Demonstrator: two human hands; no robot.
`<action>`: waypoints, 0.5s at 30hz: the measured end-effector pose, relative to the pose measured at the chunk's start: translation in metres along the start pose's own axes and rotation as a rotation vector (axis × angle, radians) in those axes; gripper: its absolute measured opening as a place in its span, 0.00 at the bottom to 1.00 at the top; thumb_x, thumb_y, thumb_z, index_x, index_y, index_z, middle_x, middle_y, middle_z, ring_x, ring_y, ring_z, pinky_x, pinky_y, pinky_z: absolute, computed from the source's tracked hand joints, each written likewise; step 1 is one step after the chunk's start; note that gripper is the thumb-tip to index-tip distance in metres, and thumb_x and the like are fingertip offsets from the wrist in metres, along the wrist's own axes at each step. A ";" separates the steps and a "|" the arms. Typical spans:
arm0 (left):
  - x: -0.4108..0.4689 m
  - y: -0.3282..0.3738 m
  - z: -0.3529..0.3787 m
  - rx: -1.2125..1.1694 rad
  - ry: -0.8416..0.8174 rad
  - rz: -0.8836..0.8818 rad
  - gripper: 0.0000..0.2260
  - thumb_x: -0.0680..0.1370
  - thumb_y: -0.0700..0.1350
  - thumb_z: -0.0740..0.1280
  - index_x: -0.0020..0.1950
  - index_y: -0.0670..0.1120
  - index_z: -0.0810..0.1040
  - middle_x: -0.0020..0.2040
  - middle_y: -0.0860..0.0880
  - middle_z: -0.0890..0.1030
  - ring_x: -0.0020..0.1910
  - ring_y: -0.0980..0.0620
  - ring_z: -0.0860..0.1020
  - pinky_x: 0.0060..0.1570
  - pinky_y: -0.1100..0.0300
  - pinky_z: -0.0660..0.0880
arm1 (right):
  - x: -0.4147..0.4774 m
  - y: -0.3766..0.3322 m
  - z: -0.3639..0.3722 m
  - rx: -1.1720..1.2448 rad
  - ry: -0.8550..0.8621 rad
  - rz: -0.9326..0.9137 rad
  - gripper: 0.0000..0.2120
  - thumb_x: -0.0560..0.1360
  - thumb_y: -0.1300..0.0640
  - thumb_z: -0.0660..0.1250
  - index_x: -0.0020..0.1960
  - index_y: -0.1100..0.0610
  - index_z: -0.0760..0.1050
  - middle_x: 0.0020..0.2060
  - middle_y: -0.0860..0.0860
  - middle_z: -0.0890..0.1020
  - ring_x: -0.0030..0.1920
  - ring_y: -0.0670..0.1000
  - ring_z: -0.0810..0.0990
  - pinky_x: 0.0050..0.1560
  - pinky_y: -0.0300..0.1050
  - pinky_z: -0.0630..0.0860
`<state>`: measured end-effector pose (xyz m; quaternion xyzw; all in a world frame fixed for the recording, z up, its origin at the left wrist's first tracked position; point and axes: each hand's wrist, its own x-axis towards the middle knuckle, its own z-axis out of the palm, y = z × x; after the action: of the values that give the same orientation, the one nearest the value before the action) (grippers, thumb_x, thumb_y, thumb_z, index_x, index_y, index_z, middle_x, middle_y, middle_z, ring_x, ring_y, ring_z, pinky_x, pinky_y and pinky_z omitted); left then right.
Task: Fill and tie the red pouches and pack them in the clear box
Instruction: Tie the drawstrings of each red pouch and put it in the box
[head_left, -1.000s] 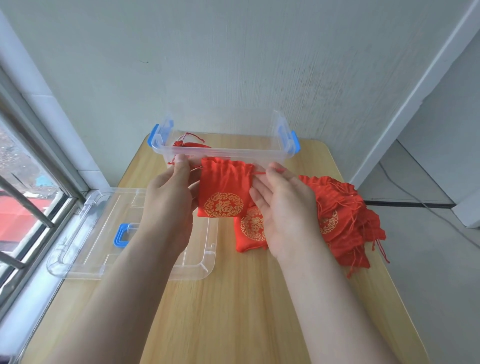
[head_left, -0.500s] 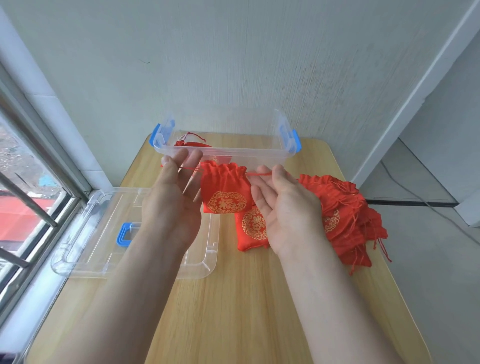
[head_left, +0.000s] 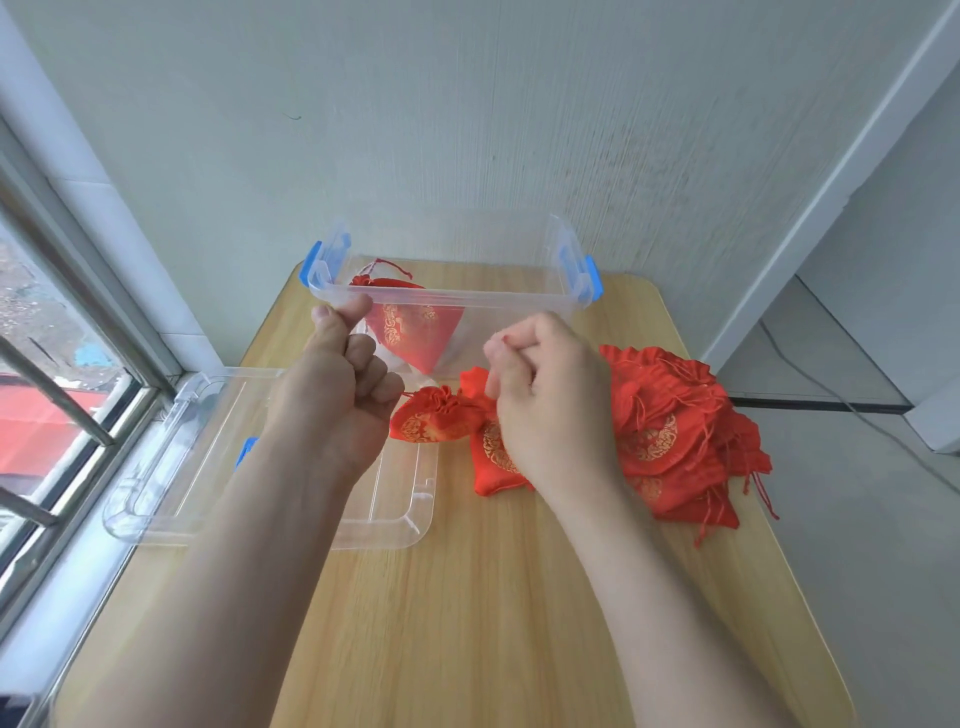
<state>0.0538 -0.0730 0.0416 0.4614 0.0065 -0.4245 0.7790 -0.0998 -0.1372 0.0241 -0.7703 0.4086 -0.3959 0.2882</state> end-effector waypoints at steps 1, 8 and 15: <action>0.000 0.000 -0.002 0.017 -0.020 -0.017 0.17 0.88 0.55 0.58 0.54 0.49 0.83 0.29 0.53 0.57 0.24 0.55 0.55 0.23 0.65 0.58 | -0.002 -0.001 0.000 -0.124 -0.074 -0.018 0.06 0.83 0.55 0.68 0.48 0.51 0.75 0.37 0.47 0.83 0.41 0.53 0.83 0.44 0.53 0.79; 0.005 -0.003 -0.010 0.245 -0.111 0.014 0.16 0.88 0.52 0.61 0.60 0.44 0.84 0.31 0.52 0.59 0.25 0.55 0.57 0.23 0.64 0.61 | -0.011 -0.005 0.005 -0.207 -0.378 -0.049 0.09 0.86 0.47 0.60 0.50 0.47 0.75 0.36 0.46 0.81 0.40 0.53 0.81 0.39 0.52 0.76; 0.002 -0.002 -0.006 0.315 -0.193 -0.062 0.15 0.84 0.36 0.55 0.60 0.35 0.80 0.34 0.47 0.74 0.28 0.54 0.63 0.28 0.63 0.65 | -0.013 -0.007 0.003 0.024 -0.573 0.055 0.09 0.80 0.47 0.71 0.46 0.46 0.88 0.30 0.38 0.83 0.29 0.38 0.78 0.33 0.40 0.71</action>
<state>0.0562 -0.0705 0.0355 0.5344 -0.1207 -0.4865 0.6806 -0.0987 -0.1227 0.0227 -0.8359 0.3263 -0.1589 0.4118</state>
